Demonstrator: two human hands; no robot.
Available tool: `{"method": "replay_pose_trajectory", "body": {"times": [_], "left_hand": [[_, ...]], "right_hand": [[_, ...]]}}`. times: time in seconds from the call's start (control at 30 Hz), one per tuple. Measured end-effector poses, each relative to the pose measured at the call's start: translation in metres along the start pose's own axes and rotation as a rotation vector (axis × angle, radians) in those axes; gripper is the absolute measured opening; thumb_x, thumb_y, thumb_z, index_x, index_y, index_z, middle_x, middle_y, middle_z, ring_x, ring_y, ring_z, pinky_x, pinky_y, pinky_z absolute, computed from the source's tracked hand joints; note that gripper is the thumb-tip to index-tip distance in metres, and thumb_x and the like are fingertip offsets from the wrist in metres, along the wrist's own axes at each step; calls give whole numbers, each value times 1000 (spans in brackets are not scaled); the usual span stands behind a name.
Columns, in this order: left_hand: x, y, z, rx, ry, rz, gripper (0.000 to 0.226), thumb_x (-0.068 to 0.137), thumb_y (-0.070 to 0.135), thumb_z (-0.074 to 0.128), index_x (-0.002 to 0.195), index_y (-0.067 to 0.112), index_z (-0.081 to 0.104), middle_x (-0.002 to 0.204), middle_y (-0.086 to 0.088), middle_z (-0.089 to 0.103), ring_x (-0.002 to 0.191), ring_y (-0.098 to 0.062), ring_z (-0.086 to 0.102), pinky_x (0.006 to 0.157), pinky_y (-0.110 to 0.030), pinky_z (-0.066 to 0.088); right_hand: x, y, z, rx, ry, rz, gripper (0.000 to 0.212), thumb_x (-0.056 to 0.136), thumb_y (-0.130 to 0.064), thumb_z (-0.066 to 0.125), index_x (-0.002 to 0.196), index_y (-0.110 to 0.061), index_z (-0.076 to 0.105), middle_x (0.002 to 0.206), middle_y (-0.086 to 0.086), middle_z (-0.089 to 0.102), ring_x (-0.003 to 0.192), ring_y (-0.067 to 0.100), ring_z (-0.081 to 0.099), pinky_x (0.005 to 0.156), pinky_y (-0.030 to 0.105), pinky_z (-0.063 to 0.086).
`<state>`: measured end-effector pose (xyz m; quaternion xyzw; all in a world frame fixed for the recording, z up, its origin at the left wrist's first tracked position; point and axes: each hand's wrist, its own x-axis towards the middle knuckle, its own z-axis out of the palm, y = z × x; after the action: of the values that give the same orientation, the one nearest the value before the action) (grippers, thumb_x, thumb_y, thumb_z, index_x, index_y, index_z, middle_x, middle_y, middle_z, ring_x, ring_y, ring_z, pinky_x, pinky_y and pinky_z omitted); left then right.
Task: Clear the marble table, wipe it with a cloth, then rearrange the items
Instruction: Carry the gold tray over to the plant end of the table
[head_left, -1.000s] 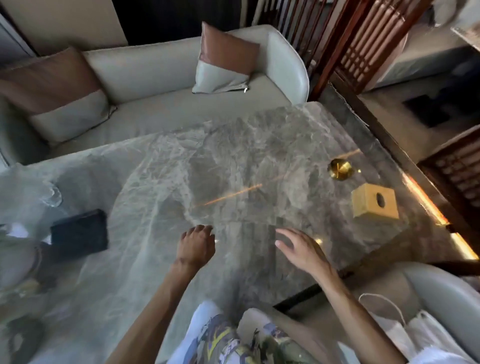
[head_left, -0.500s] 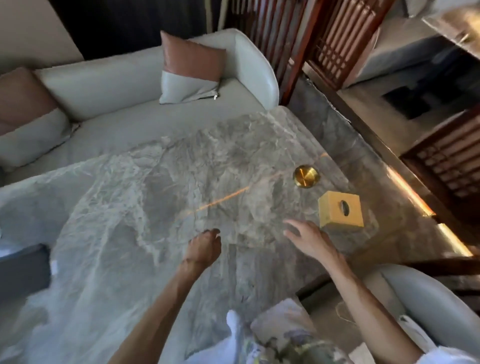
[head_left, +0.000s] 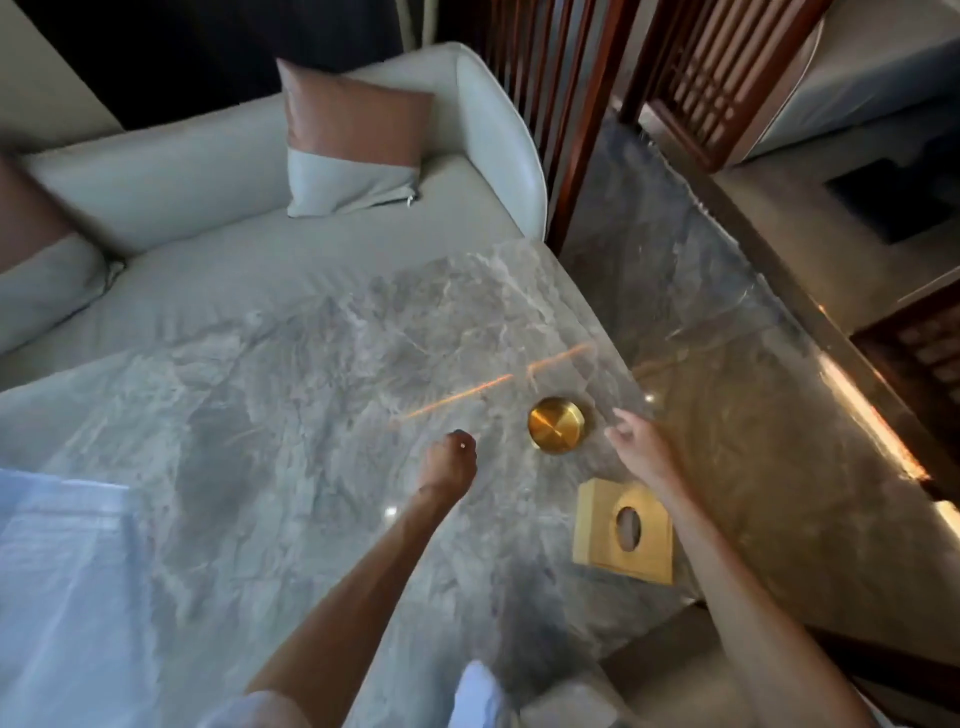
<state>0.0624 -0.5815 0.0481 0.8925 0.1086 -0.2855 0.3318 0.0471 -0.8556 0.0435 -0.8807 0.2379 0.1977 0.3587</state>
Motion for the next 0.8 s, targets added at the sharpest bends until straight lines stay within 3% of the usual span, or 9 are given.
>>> {"method": "replay_pose_trajectory", "body": {"times": [0.1, 0.2, 0.3, 0.4, 0.6, 0.67, 0.73, 0.8], "left_hand": [[34, 38, 29, -69, -44, -49, 24, 94, 13, 47, 107, 5, 66, 109, -25, 70, 103, -41, 65, 85, -44, 54], [57, 57, 55, -1, -87, -46, 40, 98, 23, 47, 134, 8, 52, 125, -20, 65, 119, -36, 59, 101, -40, 46], [73, 70, 77, 35, -166, -39, 43, 99, 19, 44, 139, 4, 45, 130, -23, 59, 121, -38, 57, 103, -43, 44], [86, 82, 92, -68, -164, -97, 39, 94, 12, 49, 132, 4, 52, 123, -29, 61, 111, -45, 61, 94, -50, 51], [86, 72, 94, -138, -83, -126, 43, 92, 11, 45, 135, 10, 50, 113, -28, 66, 105, -41, 65, 94, -47, 52], [76, 62, 83, -235, -59, -141, 40, 92, 4, 43, 131, 7, 53, 97, -28, 67, 84, -41, 67, 85, -50, 56], [60, 45, 68, -357, -30, -141, 39, 91, -3, 41, 127, 3, 54, 78, -22, 63, 62, -34, 61, 77, -55, 58], [40, 22, 48, -437, 1, -147, 40, 90, -5, 40, 126, 3, 56, 69, -14, 59, 60, -31, 58, 78, -57, 58]], "right_hand": [[40, 2, 11, -6, -69, 38, 50, 99, -27, 54, 145, -9, 47, 130, 14, 66, 125, 28, 59, 103, 34, 43], [62, 5, 29, 23, -164, 62, 52, 99, -25, 55, 147, -6, 44, 133, 17, 62, 124, 29, 59, 103, 34, 45], [71, 9, 43, 106, -199, 94, 51, 97, -18, 57, 145, -3, 44, 115, 21, 63, 103, 24, 60, 87, 35, 51], [74, 10, 49, 147, -170, 93, 45, 97, -12, 57, 140, -3, 49, 127, 20, 63, 118, 32, 61, 101, 44, 49], [67, 2, 55, 116, -85, 57, 42, 97, -10, 55, 139, -15, 54, 138, 6, 61, 128, 24, 57, 107, 34, 46], [58, -3, 59, 121, -88, 78, 45, 98, -10, 53, 142, -15, 52, 142, 6, 58, 131, 24, 55, 110, 37, 44], [44, -14, 69, 184, -128, 97, 46, 97, -9, 51, 142, -16, 52, 135, 4, 63, 122, 25, 61, 107, 44, 47], [25, -28, 83, 234, -166, 83, 48, 94, -7, 50, 140, -20, 55, 112, -1, 66, 99, 19, 64, 99, 47, 53]]}}
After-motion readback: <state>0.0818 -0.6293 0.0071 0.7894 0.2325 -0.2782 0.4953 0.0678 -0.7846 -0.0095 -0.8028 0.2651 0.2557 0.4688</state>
